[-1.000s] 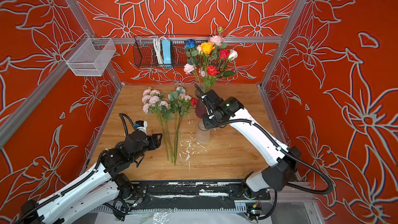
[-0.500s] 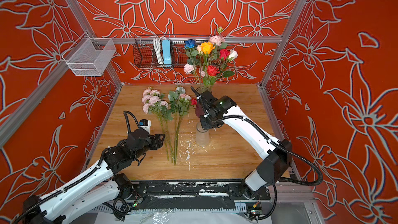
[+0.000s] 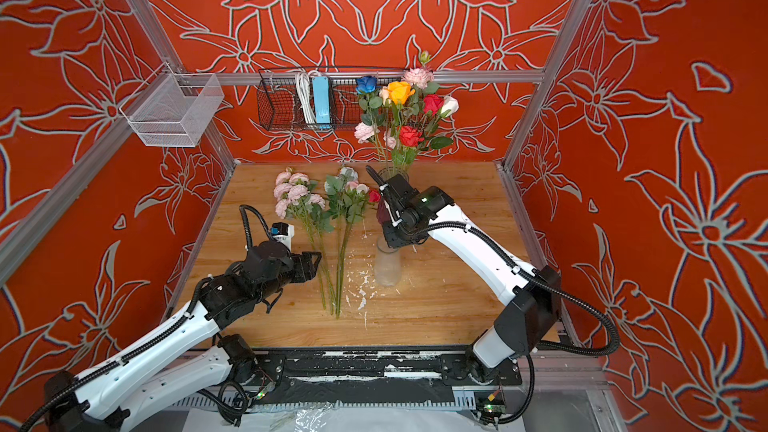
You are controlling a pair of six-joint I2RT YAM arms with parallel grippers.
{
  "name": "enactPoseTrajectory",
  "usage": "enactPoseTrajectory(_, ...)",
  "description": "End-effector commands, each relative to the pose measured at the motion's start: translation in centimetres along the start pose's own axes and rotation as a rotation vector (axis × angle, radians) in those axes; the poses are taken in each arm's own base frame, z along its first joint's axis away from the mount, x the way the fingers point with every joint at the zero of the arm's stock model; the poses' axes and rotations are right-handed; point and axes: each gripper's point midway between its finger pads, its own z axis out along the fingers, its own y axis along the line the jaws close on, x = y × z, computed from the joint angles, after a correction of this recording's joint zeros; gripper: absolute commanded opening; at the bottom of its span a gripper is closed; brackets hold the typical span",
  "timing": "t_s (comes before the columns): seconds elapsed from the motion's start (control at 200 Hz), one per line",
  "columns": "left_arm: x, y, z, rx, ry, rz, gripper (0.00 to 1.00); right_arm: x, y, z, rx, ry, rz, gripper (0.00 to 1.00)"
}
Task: Arrange the flowers into the vase
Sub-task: 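Open the right gripper and withdraw it while the left moves over the bunch, then close the left gripper on a white rose stem and lift it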
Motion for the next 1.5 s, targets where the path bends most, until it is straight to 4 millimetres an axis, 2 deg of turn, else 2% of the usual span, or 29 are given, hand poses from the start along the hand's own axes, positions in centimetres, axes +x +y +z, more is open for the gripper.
enactPoseTrajectory(0.0, -0.3, -0.3, 0.0, -0.008, 0.02, 0.008, 0.7, -0.4, -0.1, -2.1, -0.015, -0.068, -0.018, 0.38)
enactPoseTrajectory(0.18, -1.1, -0.9, 1.6, -0.055, 0.06, 0.047, 0.7, -1.6, -1.1, -8.1, -0.035, -0.314, 0.009, 0.46)
enactPoseTrajectory(0.25, -0.9, -1.2, 3.1, -0.083, 0.115, 0.08, 0.7, -1.3, -1.4, -10.0, -0.063, -0.409, 0.048, 0.47)
enactPoseTrajectory(0.315, -0.6, -1.5, 4.3, -0.108, 0.168, 0.104, 0.67, -0.5, -2.0, -10.9, -0.083, -0.481, 0.078, 0.47)
enactPoseTrajectory(0.37, -0.2, -1.4, 5.4, -0.143, 0.207, 0.114, 0.65, 0.5, -3.0, -10.8, -0.067, -0.531, 0.107, 0.47)
enactPoseTrajectory(0.485, 0.7, -0.6, 8.3, -0.186, 0.28, 0.103, 0.57, 3.3, -5.0, -8.8, -0.036, -0.569, 0.161, 0.47)
enactPoseTrajectory(0.625, 1.5, 1.1, 11.7, -0.227, 0.372, 0.055, 0.52, 6.0, -5.4, -6.0, -0.087, -0.563, 0.211, 0.47)
enactPoseTrajectory(0.716, 1.6, 1.1, 13.6, -0.229, 0.42, 0.082, 0.51, 7.5, -6.2, -4.5, -0.069, -0.553, 0.227, 0.47)
enactPoseTrajectory(0.951, 2.6, 1.6, 17.4, -0.253, 0.503, 0.063, 0.49, 9.4, -7.3, -2.9, -0.046, -0.559, 0.236, 0.47)
enactPoseTrajectory(1.011, 3.0, 2.1, 18.1, -0.264, 0.52, 0.048, 0.43, 9.7, -7.7, -2.9, -0.032, -0.563, 0.235, 0.46)
enactPoseTrajectory(1.036, 3.2, 2.3, 18.3, -0.275, 0.527, 0.044, 0.37, 9.8, -7.8, -2.9, -0.03, -0.565, 0.237, 0.46)
enactPoseTrajectory(1.171, 2.9, 2.5, 18.6, -0.298, 0.534, 0.037, 0.17, 9.9, -7.7, -3.4, -0.047, -0.585, 0.237, 0.47)
enactPoseTrajectory(1.291, 0.8, 1.6, 17.3, -0.295, 0.503, 0.05, 0.0, 9.8, -7.8, -3.9, -0.046, -0.602, 0.234, 0.46)
enactPoseTrajectory(1.491, -4.0, 0.3, 12.4, -0.29, 0.368, 0.064, 0.0, 9.4, -7.6, -4.5, -0.065, -0.633, 0.234, 0.46)
